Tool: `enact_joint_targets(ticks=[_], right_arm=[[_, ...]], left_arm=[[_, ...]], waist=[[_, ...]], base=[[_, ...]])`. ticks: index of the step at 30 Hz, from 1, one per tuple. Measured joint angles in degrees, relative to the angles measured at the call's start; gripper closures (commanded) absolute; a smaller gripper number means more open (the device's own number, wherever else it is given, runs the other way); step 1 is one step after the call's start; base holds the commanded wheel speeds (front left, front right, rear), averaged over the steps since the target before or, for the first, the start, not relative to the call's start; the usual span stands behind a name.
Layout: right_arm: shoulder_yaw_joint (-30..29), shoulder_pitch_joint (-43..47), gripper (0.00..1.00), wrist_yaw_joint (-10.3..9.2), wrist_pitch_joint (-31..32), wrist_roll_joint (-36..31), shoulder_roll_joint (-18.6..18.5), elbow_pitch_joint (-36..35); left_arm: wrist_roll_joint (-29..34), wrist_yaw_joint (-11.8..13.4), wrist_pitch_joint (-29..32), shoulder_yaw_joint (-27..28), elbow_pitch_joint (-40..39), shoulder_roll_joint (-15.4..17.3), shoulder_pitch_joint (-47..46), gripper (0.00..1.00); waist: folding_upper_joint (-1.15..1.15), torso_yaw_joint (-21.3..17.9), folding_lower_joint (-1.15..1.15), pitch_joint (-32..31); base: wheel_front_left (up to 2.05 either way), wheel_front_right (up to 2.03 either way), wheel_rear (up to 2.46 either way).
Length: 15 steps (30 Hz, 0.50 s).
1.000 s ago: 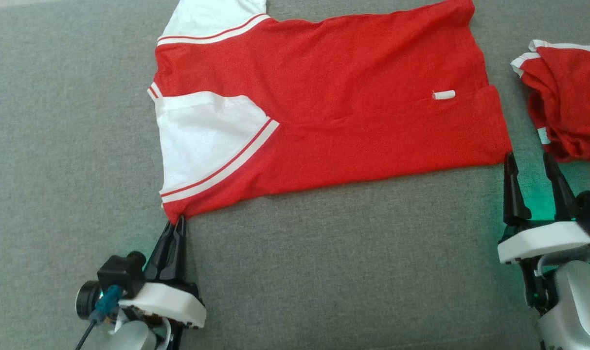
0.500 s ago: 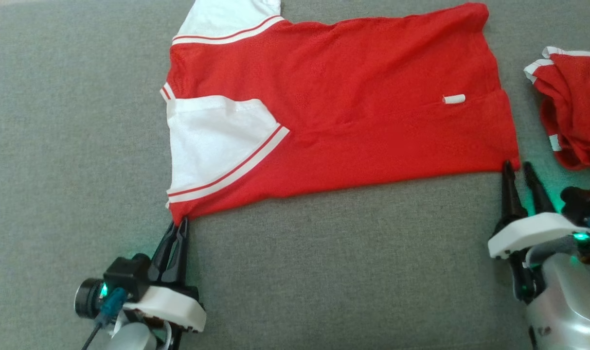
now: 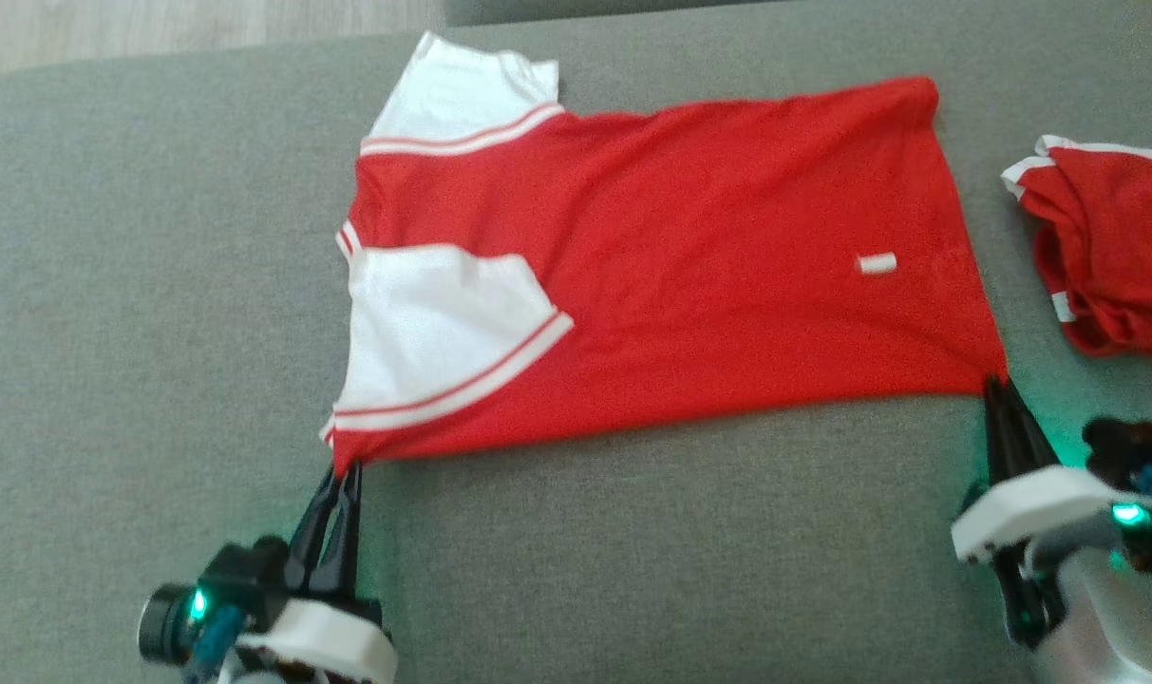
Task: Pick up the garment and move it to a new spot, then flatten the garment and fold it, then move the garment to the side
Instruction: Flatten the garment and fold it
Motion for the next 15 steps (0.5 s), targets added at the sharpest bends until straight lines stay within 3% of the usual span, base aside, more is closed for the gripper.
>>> enact_joint_targets(ticks=[15], right_arm=[[-5.5, 17.2, 1.00, 0.00, 4.9, -0.3, -1.1, -14.4]], left_arm=[[-1.2, 1.9, 1.6, -2.1, -4.4, 0.8, 9.0, 1.00]], waist=[[0.00, 0.8, 0.00, -3.5]], base=[[0.00, 0.00, 0.00]])
